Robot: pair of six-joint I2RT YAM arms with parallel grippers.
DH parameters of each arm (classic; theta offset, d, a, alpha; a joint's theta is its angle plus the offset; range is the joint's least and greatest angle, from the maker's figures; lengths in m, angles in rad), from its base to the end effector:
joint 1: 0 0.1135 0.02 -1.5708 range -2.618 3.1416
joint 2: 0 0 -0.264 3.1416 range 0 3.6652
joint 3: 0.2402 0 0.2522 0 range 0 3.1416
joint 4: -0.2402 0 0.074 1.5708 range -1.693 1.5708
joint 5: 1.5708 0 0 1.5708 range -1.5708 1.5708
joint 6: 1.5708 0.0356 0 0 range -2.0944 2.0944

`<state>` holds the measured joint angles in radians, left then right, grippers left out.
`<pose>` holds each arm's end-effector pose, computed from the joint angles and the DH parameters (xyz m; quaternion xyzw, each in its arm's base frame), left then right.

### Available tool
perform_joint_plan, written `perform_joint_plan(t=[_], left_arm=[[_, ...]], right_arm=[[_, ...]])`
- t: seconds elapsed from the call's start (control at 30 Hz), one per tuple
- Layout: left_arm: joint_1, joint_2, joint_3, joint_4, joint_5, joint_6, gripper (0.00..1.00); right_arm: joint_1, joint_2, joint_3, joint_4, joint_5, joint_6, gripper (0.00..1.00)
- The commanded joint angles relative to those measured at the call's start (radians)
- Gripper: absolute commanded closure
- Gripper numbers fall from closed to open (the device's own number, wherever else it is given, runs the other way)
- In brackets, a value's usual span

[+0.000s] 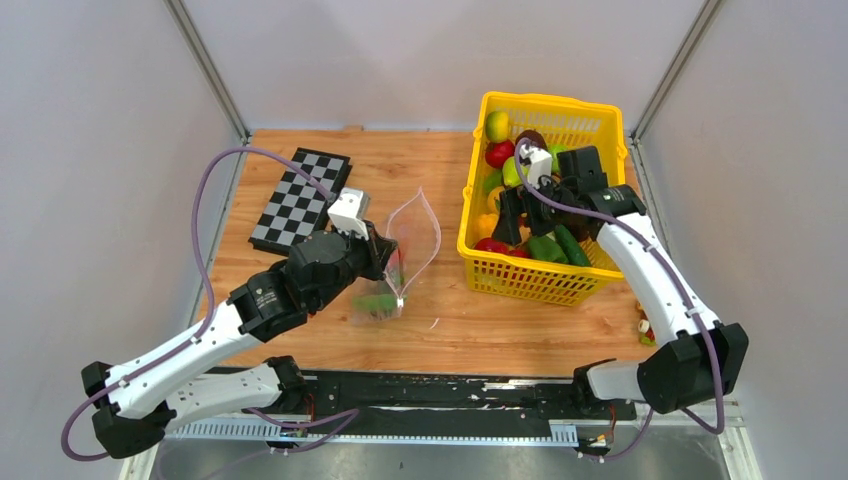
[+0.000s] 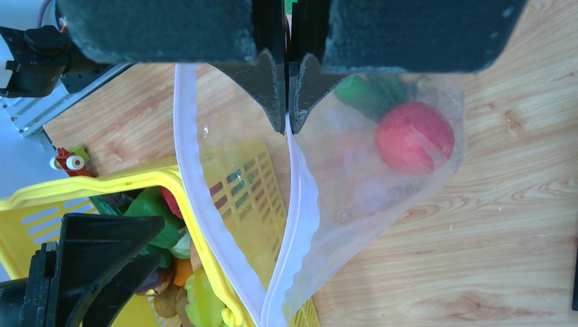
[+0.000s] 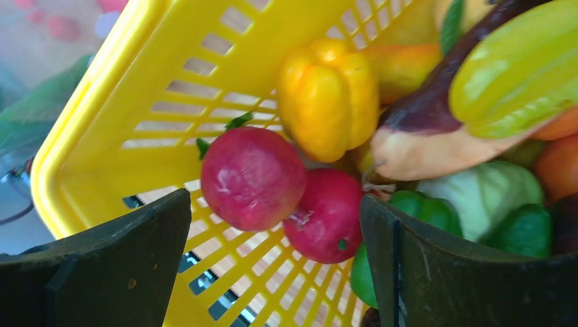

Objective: Place the food in the zip-top bag and seal the zipper
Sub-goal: Pick up the fake vegetable from the bin.

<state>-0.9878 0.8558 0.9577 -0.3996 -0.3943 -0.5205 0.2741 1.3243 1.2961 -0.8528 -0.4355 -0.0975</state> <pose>0.1142 -0.1483 0.3661 0.0693 0.7941 -0.2843 0.5327 0.2556 0.0875 0.3406 -0.2415 0.8896 0.2316 0.3109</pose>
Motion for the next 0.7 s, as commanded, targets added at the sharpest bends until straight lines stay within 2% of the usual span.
perform_joint_plan(t=[0.0, 0.17, 0.5, 0.67], left_arm=[[-0.002, 0.006, 0.028, 0.026, 0.000, 0.004, 1.00], [-0.002, -0.006, 0.022, 0.022, 0.003, -0.004, 1.00], [-0.001, 0.003, 0.024, 0.032, 0.002, 0.001, 1.00], [-0.002, 0.014, 0.024, 0.036, 0.016, 0.001, 1.00]], right_arm=[[-0.003, 0.055, 0.054, -0.059, -0.159, -0.042, 0.08], [-0.001, 0.124, 0.069, -0.090, -0.216, -0.068, 0.15], [0.010, 0.188, 0.059, -0.089, -0.205, -0.068, 0.15], [0.030, 0.238, 0.067, -0.109, -0.128, -0.075, 0.16]])
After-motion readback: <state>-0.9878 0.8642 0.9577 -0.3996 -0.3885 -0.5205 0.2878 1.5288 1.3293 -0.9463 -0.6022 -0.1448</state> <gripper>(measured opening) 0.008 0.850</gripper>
